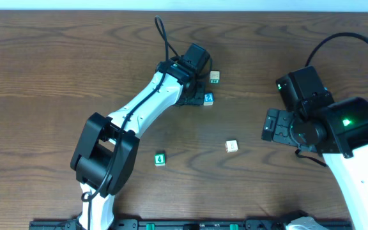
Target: Spell out Ai2
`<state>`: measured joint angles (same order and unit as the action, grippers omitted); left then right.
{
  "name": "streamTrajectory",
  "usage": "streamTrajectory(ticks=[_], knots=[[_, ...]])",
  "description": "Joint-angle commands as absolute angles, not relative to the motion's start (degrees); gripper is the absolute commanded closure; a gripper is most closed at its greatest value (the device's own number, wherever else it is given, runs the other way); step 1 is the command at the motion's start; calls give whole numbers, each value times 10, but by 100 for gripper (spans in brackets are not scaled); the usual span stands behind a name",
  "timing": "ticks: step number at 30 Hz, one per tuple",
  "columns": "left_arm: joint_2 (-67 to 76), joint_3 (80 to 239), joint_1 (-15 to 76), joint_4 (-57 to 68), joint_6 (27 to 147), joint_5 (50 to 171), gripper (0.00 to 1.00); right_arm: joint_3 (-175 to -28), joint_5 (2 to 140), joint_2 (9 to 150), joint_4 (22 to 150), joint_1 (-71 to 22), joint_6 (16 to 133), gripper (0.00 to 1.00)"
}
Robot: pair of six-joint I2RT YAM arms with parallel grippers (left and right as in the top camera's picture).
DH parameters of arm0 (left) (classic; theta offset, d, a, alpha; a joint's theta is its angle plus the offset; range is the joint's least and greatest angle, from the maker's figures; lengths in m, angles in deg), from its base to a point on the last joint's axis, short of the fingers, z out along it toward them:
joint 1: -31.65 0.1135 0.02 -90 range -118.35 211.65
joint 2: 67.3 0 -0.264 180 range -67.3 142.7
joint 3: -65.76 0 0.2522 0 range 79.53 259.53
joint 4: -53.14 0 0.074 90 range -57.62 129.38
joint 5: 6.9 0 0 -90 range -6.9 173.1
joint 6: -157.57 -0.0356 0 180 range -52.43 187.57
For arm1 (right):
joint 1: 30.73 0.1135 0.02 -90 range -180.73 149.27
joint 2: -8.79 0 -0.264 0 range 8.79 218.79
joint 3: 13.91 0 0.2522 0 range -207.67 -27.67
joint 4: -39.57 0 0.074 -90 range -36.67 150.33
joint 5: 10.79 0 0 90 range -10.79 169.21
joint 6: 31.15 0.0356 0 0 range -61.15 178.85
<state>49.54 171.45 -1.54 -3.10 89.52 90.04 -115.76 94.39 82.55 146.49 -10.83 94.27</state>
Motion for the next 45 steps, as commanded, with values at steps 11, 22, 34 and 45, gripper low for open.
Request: streamTrajectory(ticks=[11, 22, 34, 45], knots=[[533, 1725, -15, -22, 883, 902, 71, -1156, 940, 823, 1466, -104, 951, 1], [556, 1725, -15, -4, 883, 888, 72, -1156, 924, 823, 1466, -104, 951, 1], [571, 1724, -15, 22, 887, 873, 72, -1156, 925, 823, 1468, -104, 951, 1], [571, 1723, -15, 26, 888, 851, 71, -1156, 925, 823, 1468, -104, 951, 1]])
